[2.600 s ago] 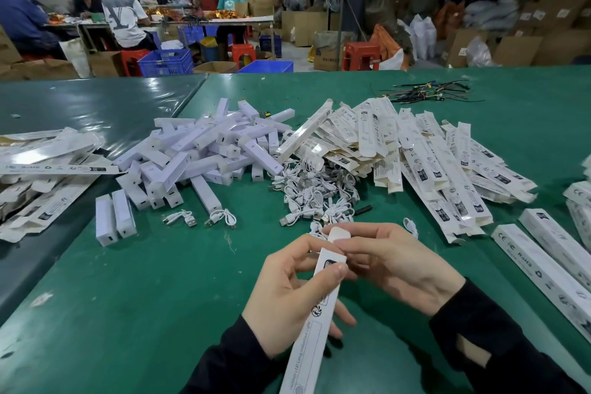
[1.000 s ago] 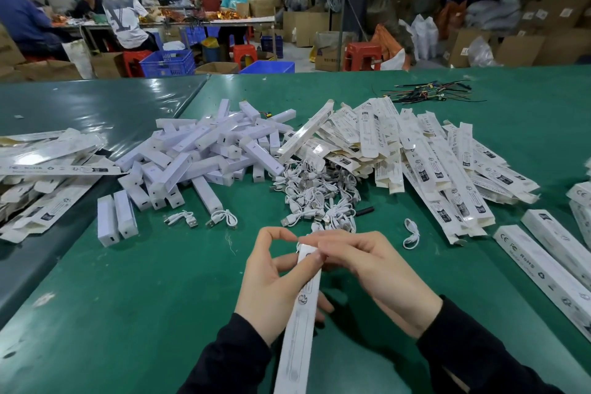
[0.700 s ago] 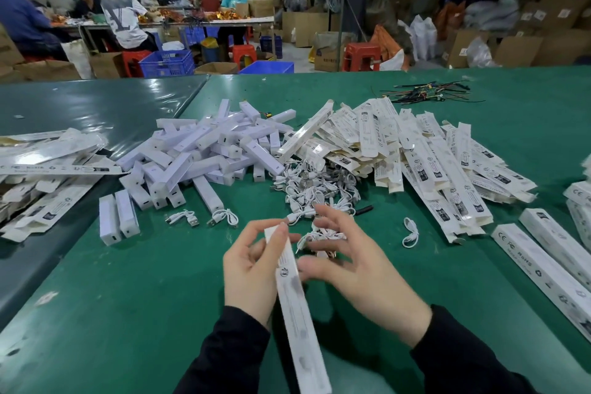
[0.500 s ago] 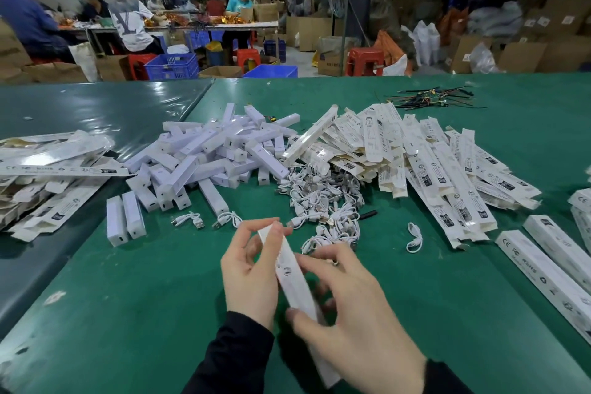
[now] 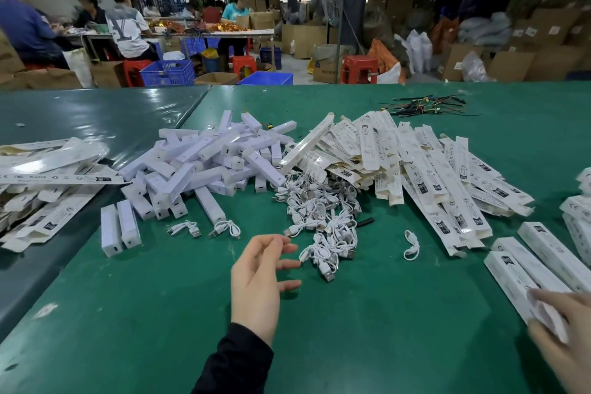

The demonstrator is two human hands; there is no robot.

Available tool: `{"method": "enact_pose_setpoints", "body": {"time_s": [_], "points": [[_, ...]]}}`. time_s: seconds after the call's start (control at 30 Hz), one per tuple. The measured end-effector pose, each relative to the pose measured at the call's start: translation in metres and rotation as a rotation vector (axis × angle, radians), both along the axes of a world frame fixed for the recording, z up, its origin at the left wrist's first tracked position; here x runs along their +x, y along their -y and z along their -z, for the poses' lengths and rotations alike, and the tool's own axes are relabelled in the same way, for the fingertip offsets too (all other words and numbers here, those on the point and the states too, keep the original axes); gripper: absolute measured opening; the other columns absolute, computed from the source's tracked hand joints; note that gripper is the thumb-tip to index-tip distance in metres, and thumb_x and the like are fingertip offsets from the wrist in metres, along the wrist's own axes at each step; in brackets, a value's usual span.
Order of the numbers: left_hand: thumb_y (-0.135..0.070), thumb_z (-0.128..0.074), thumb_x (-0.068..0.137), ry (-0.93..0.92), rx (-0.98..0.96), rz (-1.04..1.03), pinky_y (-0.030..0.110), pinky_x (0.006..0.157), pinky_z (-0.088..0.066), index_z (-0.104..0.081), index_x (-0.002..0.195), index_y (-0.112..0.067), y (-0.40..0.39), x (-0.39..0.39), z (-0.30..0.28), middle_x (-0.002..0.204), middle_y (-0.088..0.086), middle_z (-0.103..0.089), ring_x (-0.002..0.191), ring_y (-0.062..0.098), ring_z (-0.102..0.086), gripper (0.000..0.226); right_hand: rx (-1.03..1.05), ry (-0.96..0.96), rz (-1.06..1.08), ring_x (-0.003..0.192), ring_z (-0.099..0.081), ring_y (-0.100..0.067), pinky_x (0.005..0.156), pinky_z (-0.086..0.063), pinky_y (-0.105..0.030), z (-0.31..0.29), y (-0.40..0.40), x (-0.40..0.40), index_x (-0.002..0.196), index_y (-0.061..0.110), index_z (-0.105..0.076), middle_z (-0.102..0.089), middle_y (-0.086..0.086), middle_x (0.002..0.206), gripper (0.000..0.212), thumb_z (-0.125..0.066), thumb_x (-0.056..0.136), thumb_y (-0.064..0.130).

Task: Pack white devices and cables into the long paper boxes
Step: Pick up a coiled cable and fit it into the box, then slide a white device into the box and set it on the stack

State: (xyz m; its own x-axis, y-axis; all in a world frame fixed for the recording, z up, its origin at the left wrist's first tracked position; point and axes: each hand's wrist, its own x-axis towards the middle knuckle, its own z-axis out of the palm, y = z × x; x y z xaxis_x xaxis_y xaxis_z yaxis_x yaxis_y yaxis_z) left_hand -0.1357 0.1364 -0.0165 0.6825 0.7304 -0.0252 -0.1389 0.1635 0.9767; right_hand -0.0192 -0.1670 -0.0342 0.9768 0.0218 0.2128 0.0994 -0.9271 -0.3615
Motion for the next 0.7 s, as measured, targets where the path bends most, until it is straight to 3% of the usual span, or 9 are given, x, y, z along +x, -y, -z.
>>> {"method": "enact_pose_setpoints", "body": {"time_s": [0.1,0.2,0.3,0.37,0.43,0.5,0.6,0.63,0.7], "points": [[-0.011,-0.048,0.098,0.000,0.007,-0.009,0.030,0.053,-0.054,-0.062,0.087,-0.004,-0.001,0.000,0.001,0.081,0.003,-0.072,0.065,0.013,-0.064,0.019,-0.116,0.126,-0.055,0.095,-0.057,-0.050,0.084,-0.046,-0.066,-0.016,-0.015,0.002,0.097,0.002,-0.075,-0.065,-0.026,0.099,0.035,-0.082,0.063,0.002],[-0.009,-0.048,0.098,0.006,0.003,-0.030,0.028,0.050,-0.053,-0.062,0.086,-0.005,-0.002,-0.001,0.001,0.080,0.003,-0.071,0.063,0.012,-0.063,0.019,-0.063,0.232,-0.270,0.101,-0.060,-0.040,0.087,-0.048,-0.052,-0.056,-0.049,0.009,0.114,0.016,-0.071,-0.066,-0.017,0.108,0.037,-0.071,0.078,0.021],[-0.008,-0.047,0.098,0.007,-0.012,-0.044,0.027,0.049,-0.052,-0.061,0.085,-0.005,-0.005,-0.001,0.000,0.081,0.006,-0.070,0.061,0.012,-0.062,0.020,0.153,0.076,-0.504,0.118,-0.053,-0.026,0.099,-0.040,-0.041,-0.084,-0.106,0.026,0.142,0.037,-0.044,-0.054,-0.005,0.128,0.054,-0.059,0.089,0.039],[-0.008,-0.047,0.098,0.007,-0.023,-0.049,0.028,0.049,-0.052,-0.061,0.085,-0.006,-0.006,-0.001,-0.001,0.082,0.008,-0.069,0.061,0.012,-0.061,0.020,0.457,-0.094,-0.503,0.125,-0.046,-0.022,0.106,-0.036,-0.041,-0.089,-0.148,0.045,0.149,0.040,-0.024,-0.041,-0.003,0.140,0.068,-0.060,0.091,0.043],[-0.007,-0.047,0.098,0.009,-0.029,-0.051,0.028,0.048,-0.052,-0.061,0.085,-0.006,-0.006,-0.002,-0.002,0.083,0.009,-0.068,0.061,0.013,-0.061,0.019,0.729,-0.171,-0.384,0.131,-0.040,-0.026,0.107,-0.033,-0.040,-0.087,-0.183,0.064,0.152,0.029,-0.015,-0.026,-0.009,0.153,0.081,-0.065,0.090,0.041],[-0.006,-0.047,0.098,0.014,-0.037,-0.052,0.028,0.047,-0.051,-0.061,0.085,-0.006,-0.007,-0.003,-0.004,0.082,0.009,-0.068,0.060,0.013,-0.061,0.019,0.882,-0.238,-0.271,0.128,-0.044,-0.032,0.102,-0.041,-0.040,-0.082,-0.203,0.083,0.150,0.020,-0.019,-0.028,-0.017,0.153,0.082,-0.071,0.088,0.033],[-0.005,-0.047,0.098,0.013,-0.046,-0.053,0.028,0.046,-0.050,-0.061,0.084,-0.006,-0.009,-0.005,-0.006,0.078,0.009,-0.067,0.058,0.014,-0.060,0.020,1.149,-0.418,-0.183,0.096,-0.065,-0.033,0.069,-0.052,-0.032,-0.076,-0.209,0.102,0.144,0.006,-0.036,-0.046,-0.022,0.141,0.071,-0.073,0.084,0.006],[-0.004,-0.047,0.098,0.015,-0.049,-0.051,0.029,0.046,-0.050,-0.061,0.084,-0.006,-0.010,-0.006,-0.006,0.078,0.010,-0.067,0.058,0.015,-0.060,0.020,1.220,-0.446,-0.159,0.087,-0.065,-0.031,0.067,-0.051,-0.034,-0.075,-0.207,0.104,0.142,0.003,-0.040,-0.049,-0.023,0.139,0.068,-0.073,0.083,0.000],[-0.004,-0.047,0.098,0.025,-0.062,-0.051,0.029,0.046,-0.050,-0.062,0.085,-0.006,-0.010,-0.006,-0.007,0.077,0.010,-0.067,0.058,0.016,-0.060,0.020,1.304,-0.382,-0.120,0.091,-0.061,-0.024,0.083,-0.053,-0.039,-0.072,-0.201,0.099,0.142,0.002,-0.043,-0.050,-0.020,0.140,0.066,-0.072,0.082,-0.002]]}}
